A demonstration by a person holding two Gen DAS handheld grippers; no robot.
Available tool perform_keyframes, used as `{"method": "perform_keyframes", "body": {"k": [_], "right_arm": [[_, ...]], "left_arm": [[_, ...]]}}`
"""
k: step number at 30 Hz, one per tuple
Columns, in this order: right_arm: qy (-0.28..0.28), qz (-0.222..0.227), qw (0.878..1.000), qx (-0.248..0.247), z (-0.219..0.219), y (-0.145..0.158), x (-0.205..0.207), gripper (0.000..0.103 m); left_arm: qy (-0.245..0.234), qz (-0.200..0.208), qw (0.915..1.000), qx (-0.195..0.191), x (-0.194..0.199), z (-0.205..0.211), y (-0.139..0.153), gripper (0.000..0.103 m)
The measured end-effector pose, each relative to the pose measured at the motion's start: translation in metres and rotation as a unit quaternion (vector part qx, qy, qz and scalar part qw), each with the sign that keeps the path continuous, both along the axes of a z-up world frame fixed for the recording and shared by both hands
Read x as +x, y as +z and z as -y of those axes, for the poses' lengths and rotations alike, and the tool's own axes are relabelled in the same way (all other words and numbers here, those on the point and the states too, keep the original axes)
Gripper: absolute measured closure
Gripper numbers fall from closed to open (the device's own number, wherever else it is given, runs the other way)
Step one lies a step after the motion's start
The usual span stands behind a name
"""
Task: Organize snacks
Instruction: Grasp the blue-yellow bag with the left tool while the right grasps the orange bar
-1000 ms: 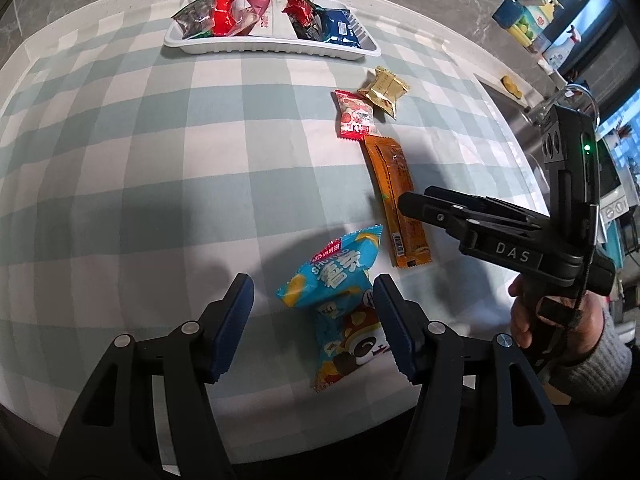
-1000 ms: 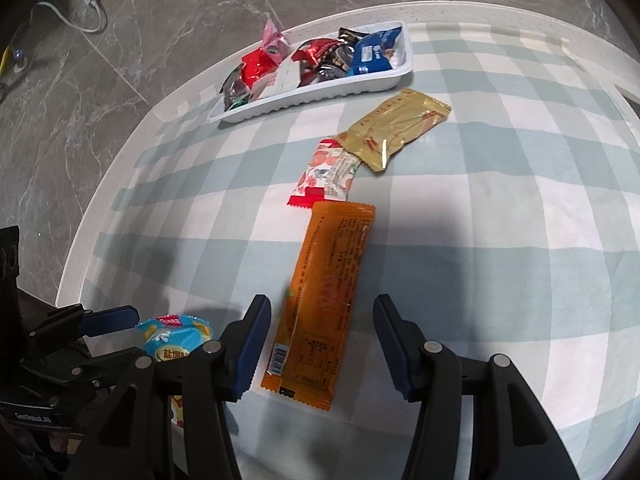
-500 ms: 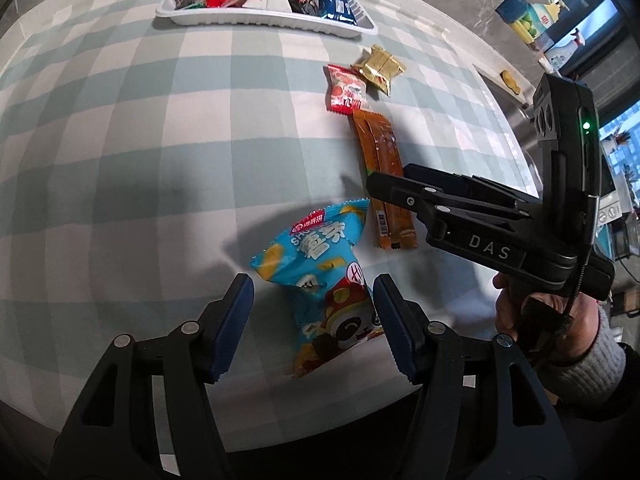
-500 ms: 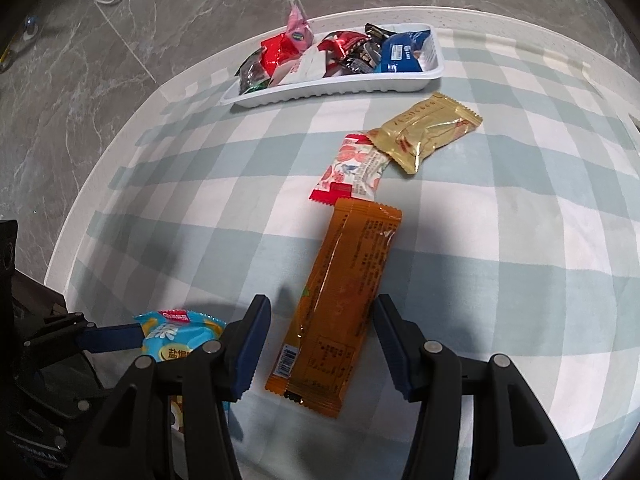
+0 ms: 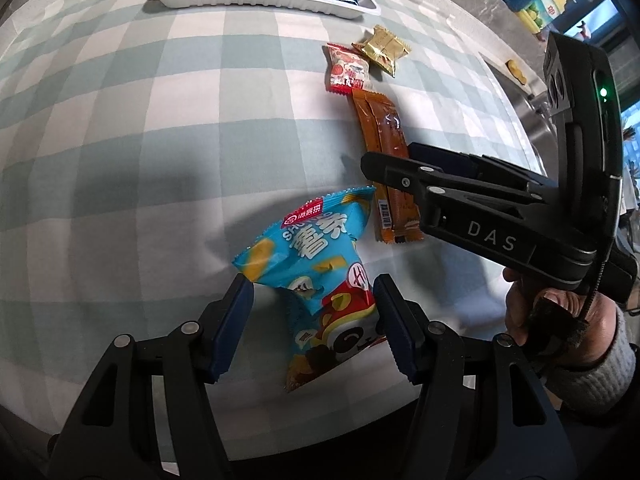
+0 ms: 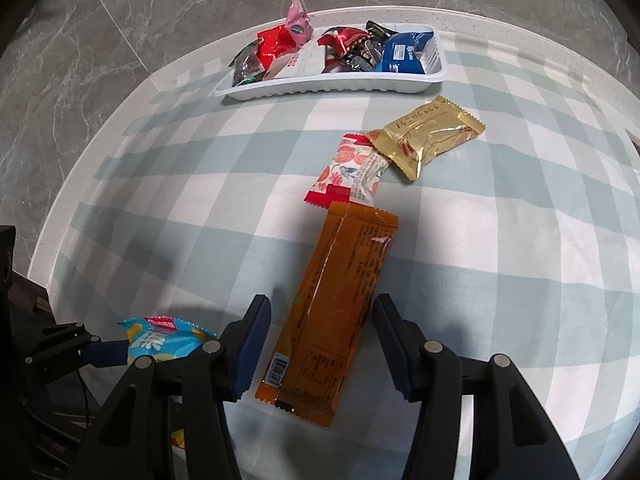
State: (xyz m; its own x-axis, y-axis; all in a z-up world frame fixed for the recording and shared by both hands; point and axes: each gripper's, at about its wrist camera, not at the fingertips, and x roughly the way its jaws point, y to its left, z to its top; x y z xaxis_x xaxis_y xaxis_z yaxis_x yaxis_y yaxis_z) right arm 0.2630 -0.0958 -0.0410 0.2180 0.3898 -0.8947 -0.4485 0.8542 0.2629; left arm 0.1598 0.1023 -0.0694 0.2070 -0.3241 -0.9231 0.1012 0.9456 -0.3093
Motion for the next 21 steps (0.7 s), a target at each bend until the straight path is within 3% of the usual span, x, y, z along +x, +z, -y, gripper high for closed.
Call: {"method": "perform_keyframes", "body": {"k": [5, 9, 12, 15, 21], "right_arm": [[0.012, 0.012, 1.000, -0.021, -0.005, 0.000, -0.002, 0.047], [0.023, 0.038, 0.997, -0.059, -0.007, -0.001, -0.004, 0.068], [0.030, 0.047, 0.996, -0.063, -0.004, -0.001, -0.004, 0.076], [0.031, 0.046, 0.997, -0.051, 0.001, 0.001, -0.005, 0.083], [0.008, 0.003, 1.000, 0.012, 0.020, 0.001, -0.004, 0.091]], "left_arm": [[-0.001, 0.001, 1.0000, 0.001, 0.002, 0.003, -0.004, 0.042], [-0.010, 0.009, 0.9999, 0.005, 0.002, 0.006, -0.006, 0.043], [-0.019, 0.022, 0.9996, 0.005, 0.001, 0.008, -0.006, 0.053], [-0.027, 0.030, 0.9991, 0.011, 0.000, 0.010, -0.006, 0.063], [-0.024, 0.041, 0.9988, 0.004, -0.003, 0.005, -0.001, 0.069]]}}
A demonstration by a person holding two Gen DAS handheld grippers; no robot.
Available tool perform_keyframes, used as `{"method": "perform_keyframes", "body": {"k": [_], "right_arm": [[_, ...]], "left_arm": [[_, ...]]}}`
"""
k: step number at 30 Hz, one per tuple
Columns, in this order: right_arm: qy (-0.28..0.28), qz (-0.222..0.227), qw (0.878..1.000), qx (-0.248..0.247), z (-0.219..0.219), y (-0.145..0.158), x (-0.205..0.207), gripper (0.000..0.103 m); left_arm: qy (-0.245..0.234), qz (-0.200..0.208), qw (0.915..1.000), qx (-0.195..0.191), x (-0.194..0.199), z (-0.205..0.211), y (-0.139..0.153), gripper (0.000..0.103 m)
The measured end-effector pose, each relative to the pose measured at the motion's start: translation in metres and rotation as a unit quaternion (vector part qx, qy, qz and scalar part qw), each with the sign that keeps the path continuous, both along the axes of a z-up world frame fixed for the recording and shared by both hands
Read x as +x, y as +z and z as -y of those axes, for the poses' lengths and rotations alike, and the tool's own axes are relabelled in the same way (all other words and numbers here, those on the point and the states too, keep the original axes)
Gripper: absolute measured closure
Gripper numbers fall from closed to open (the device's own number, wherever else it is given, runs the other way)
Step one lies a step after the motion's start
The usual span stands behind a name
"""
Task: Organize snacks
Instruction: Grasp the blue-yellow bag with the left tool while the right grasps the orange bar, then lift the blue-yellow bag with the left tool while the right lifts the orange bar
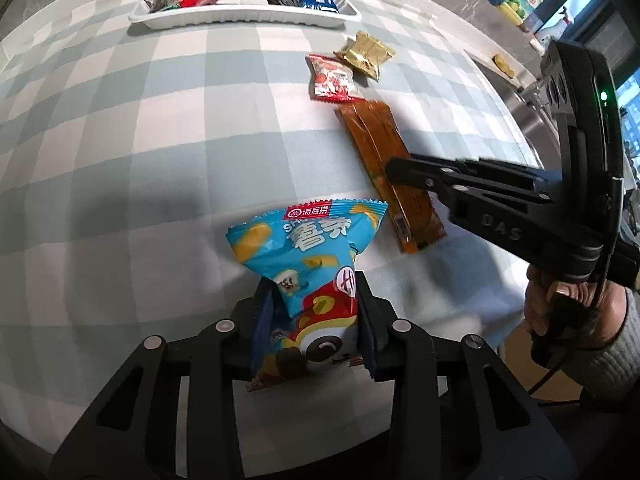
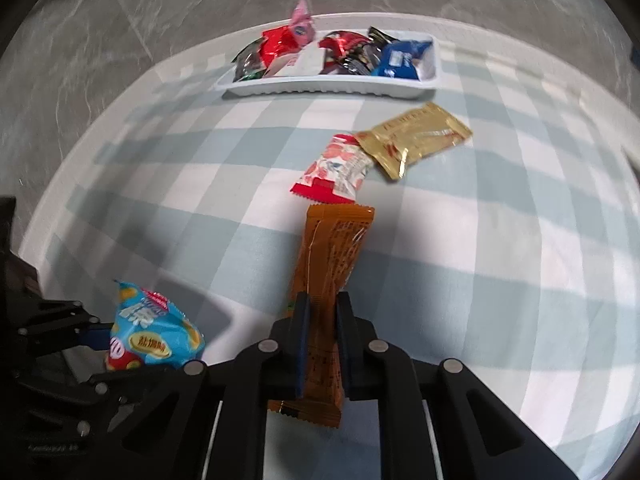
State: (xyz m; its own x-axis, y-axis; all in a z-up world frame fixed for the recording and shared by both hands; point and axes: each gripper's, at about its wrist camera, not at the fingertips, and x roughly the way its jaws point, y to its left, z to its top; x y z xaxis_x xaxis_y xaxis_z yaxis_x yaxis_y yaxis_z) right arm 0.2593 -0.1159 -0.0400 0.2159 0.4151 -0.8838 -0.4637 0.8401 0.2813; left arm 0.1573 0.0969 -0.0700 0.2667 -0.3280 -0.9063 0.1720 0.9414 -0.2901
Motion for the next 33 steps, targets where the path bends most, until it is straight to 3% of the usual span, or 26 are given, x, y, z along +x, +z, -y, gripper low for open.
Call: {"method": "perform_keyframes", "body": {"k": [15, 21, 24, 27, 33], "right_arm": [[-0.053, -0.059, 0.992, 0.095, 0.038, 0.003, 0.000, 0.094], [-0.051, -0.055, 0.994, 0.082, 0.036, 0.003, 0.000, 0.092], [-0.040, -0.042, 0.997, 0.048, 0.029, 0.001, -0.003, 0.087], [-0.023, -0.020, 0.999, 0.027, 0.018, 0.003, -0.009, 0.059], [0.010, 0.019, 0.999, -0.041, -0.010, 0.002, -0.021, 0.049]], "left_arm": [[0.020, 0.010, 0.9996, -0.019, -0.001, -0.018, 0.013, 0.069], [0.019, 0.012, 0.9995, -0.021, 0.002, -0.019, 0.015, 0.069], [0.019, 0.010, 0.9996, -0.020, 0.002, -0.019, 0.015, 0.069], [0.020, 0.008, 0.9996, -0.018, 0.003, -0.019, 0.014, 0.069], [0.025, 0.006, 0.9995, -0.016, 0.005, -0.020, 0.013, 0.069]]}}
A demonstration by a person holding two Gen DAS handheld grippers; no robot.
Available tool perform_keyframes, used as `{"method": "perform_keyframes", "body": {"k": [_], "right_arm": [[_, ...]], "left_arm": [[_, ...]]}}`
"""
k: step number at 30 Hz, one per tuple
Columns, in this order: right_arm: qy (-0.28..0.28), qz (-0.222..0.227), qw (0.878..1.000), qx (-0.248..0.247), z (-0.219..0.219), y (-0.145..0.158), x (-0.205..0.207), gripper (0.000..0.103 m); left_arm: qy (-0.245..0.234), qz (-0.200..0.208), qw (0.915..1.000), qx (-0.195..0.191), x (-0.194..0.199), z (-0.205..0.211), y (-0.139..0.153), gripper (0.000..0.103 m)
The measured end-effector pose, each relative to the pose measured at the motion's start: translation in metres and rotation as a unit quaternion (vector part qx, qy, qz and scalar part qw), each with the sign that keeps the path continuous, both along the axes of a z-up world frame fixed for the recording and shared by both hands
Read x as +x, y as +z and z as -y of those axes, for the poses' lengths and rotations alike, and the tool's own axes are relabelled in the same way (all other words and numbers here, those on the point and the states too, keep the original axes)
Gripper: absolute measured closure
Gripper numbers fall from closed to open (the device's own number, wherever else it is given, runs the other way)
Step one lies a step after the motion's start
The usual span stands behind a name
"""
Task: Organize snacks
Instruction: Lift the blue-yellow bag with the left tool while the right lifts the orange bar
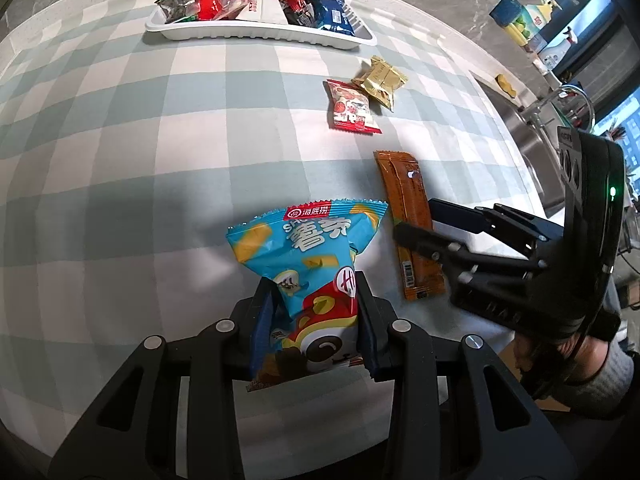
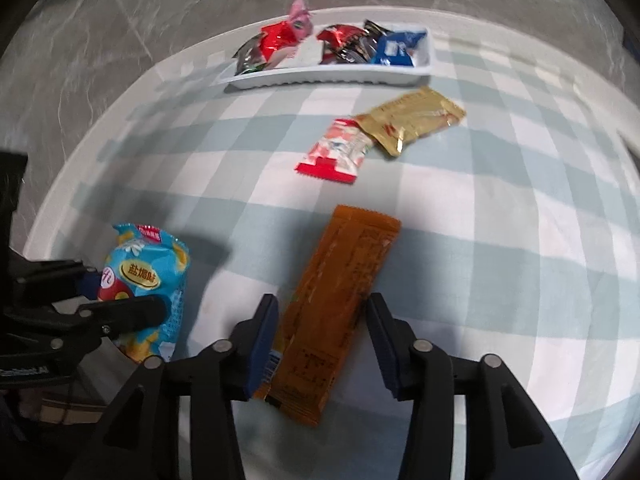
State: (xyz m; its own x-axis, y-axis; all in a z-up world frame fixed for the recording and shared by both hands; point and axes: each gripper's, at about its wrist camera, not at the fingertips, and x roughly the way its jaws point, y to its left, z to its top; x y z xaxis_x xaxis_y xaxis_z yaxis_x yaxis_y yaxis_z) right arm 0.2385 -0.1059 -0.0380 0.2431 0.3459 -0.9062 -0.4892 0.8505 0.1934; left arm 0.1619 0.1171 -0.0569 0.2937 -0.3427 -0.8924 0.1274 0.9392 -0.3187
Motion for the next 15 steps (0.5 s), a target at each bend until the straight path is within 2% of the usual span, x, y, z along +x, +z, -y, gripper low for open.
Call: {"method": "perform_keyframes", "body": {"k": [3, 5, 9, 12, 15], "right_arm": [[0.027, 0.034, 0.998, -0.050, -0.013, -0.002, -0.009, 0.050], [0.042, 0.044, 0.997, -0.055, -0.016, -0.001, -0.013, 0.057], [0.059, 0.055, 0.995, -0.056, -0.017, 0.001, -0.014, 0.079], [0.052, 0.037, 0.998, -0.026, -0.011, 0.002, -0.010, 0.086], [0.026, -0.002, 0.999, 0.024, 0.001, 0.002, -0.003, 0.087]], "left_arm": [[0.002, -0.001, 1.0000, 0.000, 0.000, 0.000, 0.000, 0.069], [0.001, -0.001, 1.0000, 0.000, 0.001, 0.000, -0.001, 0.069], [0.000, -0.003, 1.0000, 0.000, 0.001, -0.001, -0.002, 0.069], [-0.002, -0.002, 1.0000, -0.001, 0.003, 0.000, -0.003, 0.069], [-0.004, 0.001, 1.0000, -0.004, 0.004, 0.001, -0.001, 0.069]]}}
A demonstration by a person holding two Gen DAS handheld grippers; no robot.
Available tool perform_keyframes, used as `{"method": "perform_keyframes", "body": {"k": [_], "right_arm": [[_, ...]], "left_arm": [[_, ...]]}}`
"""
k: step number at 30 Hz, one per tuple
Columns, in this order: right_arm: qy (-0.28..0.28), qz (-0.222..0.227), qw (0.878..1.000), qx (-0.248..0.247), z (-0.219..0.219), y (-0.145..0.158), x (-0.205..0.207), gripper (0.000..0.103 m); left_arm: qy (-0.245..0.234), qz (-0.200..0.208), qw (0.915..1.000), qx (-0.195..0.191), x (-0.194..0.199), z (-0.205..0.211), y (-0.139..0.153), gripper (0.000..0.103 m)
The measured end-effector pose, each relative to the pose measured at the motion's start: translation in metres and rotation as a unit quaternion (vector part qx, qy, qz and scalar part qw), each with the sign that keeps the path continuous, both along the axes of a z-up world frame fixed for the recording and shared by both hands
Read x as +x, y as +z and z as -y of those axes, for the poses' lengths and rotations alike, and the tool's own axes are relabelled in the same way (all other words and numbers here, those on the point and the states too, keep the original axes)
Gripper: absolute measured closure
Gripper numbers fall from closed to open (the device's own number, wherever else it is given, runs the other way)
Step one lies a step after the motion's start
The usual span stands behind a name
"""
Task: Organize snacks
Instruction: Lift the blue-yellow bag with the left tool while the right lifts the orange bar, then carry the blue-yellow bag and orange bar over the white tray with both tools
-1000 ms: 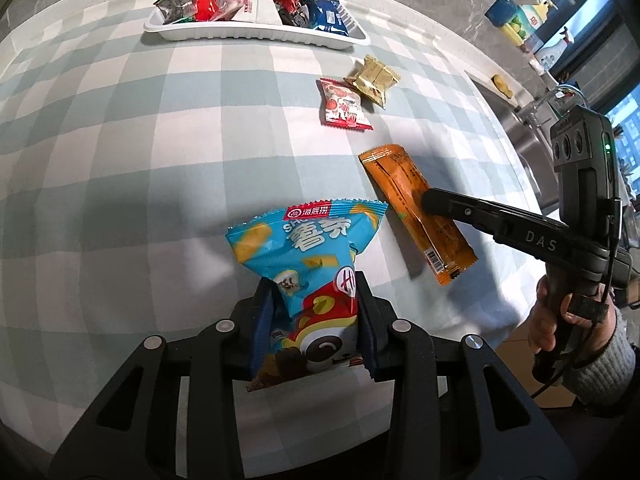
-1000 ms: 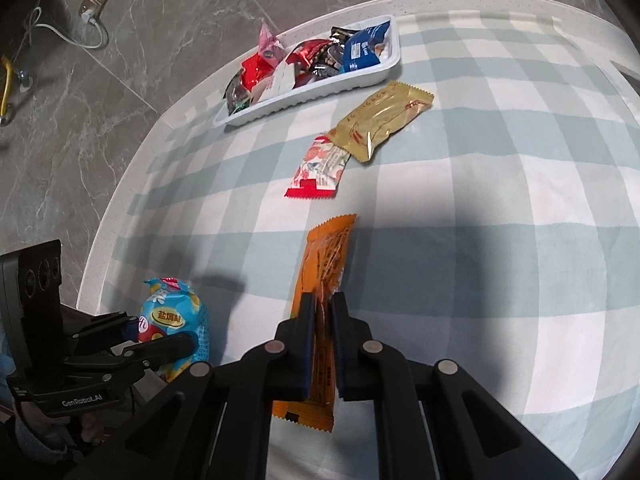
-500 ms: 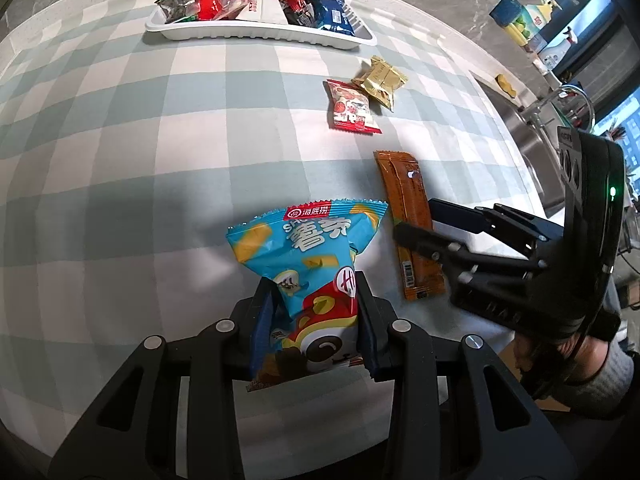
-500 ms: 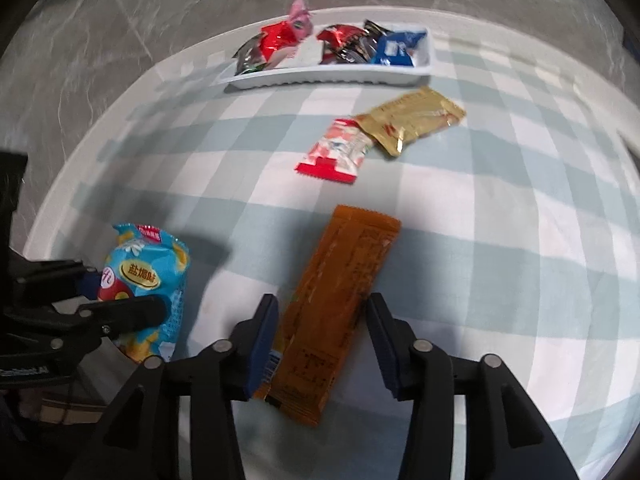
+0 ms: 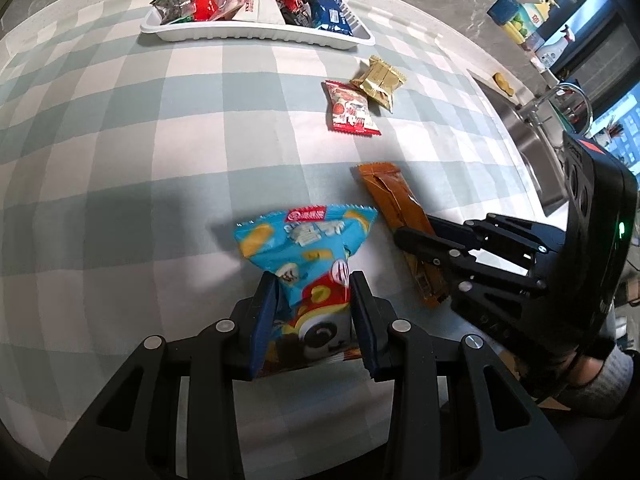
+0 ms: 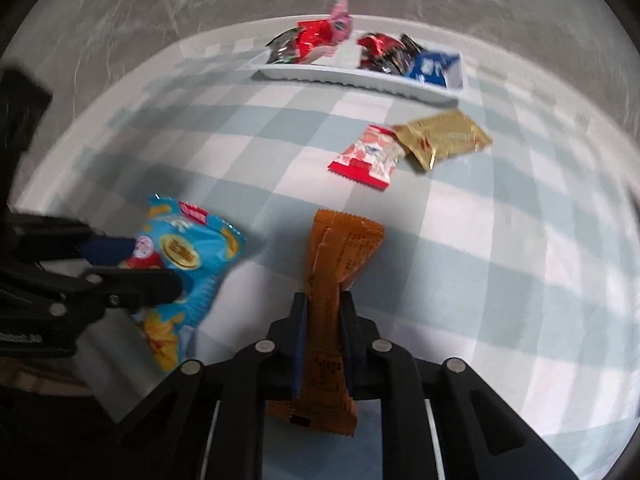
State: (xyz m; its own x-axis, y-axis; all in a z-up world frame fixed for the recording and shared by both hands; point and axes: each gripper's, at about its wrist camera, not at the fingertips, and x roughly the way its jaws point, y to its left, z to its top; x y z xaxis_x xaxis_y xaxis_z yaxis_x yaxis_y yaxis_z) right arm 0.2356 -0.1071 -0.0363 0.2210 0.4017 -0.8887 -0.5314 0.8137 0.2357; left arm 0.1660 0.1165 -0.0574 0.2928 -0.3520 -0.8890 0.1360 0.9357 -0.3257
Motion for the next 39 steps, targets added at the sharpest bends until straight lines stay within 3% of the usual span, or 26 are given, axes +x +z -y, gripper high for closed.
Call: {"method": "perform_keyframes", "body": {"k": [8, 13, 21, 29, 39], "right_arm": [[-0.058, -0.087, 0.989, 0.105, 0.029, -0.004, 0.012, 0.087], [-0.066, -0.098, 0.987, 0.113, 0.030, -0.005, 0.012, 0.087], [-0.066, -0.113, 0.983, 0.129, 0.029, -0.008, 0.015, 0.087], [-0.101, -0.175, 0.956, 0.210, 0.047, -0.016, 0.028, 0.087], [-0.132, -0.239, 0.910, 0.312, 0.064, -0.017, 0.043, 0.087]], "left_arm": [[-0.013, -0.002, 0.9999, 0.003, 0.004, 0.005, -0.001, 0.069], [-0.031, -0.025, 0.9990, 0.020, 0.008, 0.012, -0.013, 0.066], [-0.041, -0.016, 0.9990, 0.009, 0.011, 0.011, -0.016, 0.068], [-0.031, -0.021, 0.9980, -0.050, 0.016, 0.004, -0.009, 0.070], [-0.001, -0.025, 0.9911, -0.131, 0.036, -0.014, 0.006, 0.070]]}}
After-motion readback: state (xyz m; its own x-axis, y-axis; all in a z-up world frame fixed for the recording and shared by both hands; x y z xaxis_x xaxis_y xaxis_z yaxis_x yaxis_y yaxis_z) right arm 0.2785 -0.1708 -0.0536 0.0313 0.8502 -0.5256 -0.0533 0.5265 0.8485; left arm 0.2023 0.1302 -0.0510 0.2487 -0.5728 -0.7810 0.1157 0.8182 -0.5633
